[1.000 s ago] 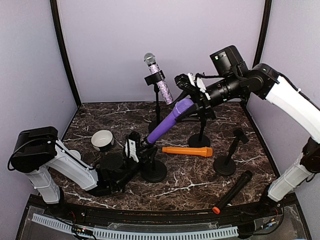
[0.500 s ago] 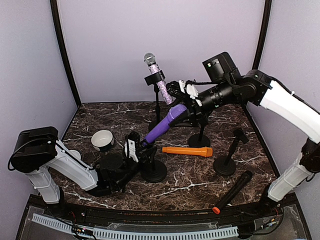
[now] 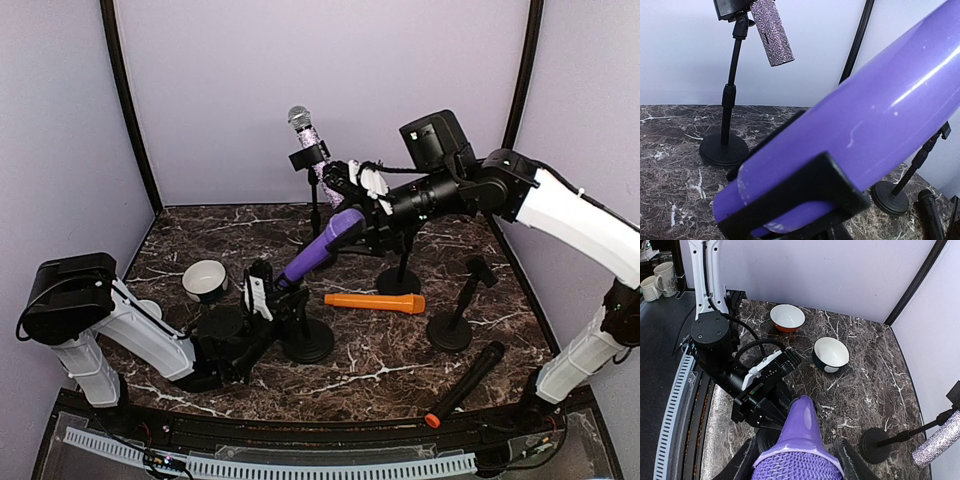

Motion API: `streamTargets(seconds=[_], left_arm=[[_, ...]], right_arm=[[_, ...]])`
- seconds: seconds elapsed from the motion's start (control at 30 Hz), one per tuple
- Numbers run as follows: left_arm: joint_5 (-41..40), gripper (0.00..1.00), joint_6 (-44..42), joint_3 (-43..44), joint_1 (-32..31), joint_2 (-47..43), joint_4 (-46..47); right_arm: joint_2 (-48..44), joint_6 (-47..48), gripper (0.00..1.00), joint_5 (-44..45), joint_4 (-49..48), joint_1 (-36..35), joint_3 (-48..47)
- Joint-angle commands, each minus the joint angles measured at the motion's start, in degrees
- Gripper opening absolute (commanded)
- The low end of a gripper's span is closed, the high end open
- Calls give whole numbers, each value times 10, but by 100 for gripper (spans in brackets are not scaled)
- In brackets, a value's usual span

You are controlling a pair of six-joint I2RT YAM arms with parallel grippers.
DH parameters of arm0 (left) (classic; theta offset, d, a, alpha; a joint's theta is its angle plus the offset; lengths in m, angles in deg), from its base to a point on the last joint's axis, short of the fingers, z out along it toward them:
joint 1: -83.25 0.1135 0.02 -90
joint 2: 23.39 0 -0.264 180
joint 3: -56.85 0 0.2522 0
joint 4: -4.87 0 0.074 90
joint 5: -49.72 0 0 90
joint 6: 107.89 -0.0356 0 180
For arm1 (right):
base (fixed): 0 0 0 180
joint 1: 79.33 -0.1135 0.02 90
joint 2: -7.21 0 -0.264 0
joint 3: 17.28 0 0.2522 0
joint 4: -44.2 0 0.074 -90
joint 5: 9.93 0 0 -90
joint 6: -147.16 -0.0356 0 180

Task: Attach the microphones to the stand

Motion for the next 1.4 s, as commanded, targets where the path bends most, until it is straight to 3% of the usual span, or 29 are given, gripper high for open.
streamTargets(seconds=[0.0, 0.33, 0.73, 0.9, 1.13, 1.37], left_arm=[[43, 7, -25, 8, -9, -17, 29], [43, 7, -19, 9, -9, -10, 32], [49, 7, -21, 19, -14, 0, 31], [32, 7, -2, 7, -15, -2, 41], [-12, 16, 38, -5, -15, 1, 41], [-23, 12, 59, -6, -15, 10, 45]], right_arm=[[88, -50, 0, 14, 143, -29, 45], [90, 18, 0, 51, 174, -35, 48], [166, 5, 0, 39, 222, -39, -37], [133, -12, 0, 56, 176, -40, 22], [63, -32, 0, 55, 125, -40, 137], [-6, -53, 0, 57, 58, -40, 231]])
